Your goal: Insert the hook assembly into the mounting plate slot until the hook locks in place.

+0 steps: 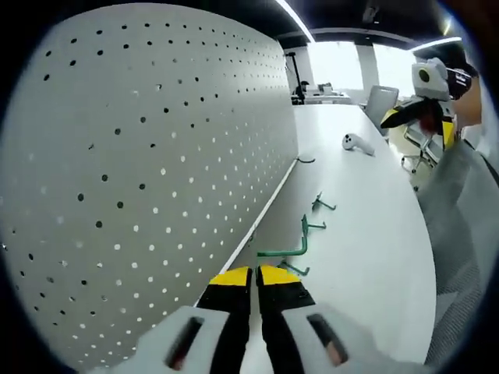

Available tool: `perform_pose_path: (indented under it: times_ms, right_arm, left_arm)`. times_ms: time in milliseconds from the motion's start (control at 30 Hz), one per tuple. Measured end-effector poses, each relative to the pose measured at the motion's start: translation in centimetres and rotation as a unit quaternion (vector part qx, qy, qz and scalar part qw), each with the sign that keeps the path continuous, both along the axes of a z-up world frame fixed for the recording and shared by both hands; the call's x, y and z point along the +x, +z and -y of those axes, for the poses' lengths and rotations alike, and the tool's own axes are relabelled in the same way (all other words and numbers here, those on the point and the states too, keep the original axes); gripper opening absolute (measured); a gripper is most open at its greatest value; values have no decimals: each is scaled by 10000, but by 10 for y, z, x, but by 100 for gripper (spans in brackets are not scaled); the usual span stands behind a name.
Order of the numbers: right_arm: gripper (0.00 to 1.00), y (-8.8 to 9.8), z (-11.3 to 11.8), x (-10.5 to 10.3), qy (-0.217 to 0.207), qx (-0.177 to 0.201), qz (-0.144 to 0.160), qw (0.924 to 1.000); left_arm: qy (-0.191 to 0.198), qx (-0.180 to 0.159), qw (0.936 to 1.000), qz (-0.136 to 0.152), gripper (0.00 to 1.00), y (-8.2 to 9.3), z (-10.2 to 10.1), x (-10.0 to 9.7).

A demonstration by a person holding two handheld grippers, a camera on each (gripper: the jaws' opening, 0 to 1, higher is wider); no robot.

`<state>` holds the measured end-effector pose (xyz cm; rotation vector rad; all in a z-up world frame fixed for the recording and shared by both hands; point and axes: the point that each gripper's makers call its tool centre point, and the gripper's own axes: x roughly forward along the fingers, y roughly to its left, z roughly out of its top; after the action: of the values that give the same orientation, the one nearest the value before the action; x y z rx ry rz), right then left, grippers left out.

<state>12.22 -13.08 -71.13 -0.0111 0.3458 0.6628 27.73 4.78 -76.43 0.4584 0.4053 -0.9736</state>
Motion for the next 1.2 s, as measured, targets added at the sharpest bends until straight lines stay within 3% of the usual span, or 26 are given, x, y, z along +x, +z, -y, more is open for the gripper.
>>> perform_pose_path:
  times_ms: [167, 567, 667, 1200]
  right_arm:
    - [73, 7, 0, 3, -87, 227, 10, 9997]
    - [72, 12, -2, 4, -91, 265, 78, 9996]
    - [72, 13, -3, 4, -92, 318, 67, 9994]
    - [71, 27, -7, 6, -83, 639, 198, 9977]
  left_arm:
    - [92, -257, 9996, 93, 3, 13, 6, -3]
    - [283, -758, 9960, 387, 3, 45, 19, -17]
    - [400, -1026, 9926, 510, 3, 59, 21, -20]
    - [551, -1582, 9830, 754, 3, 91, 33, -41]
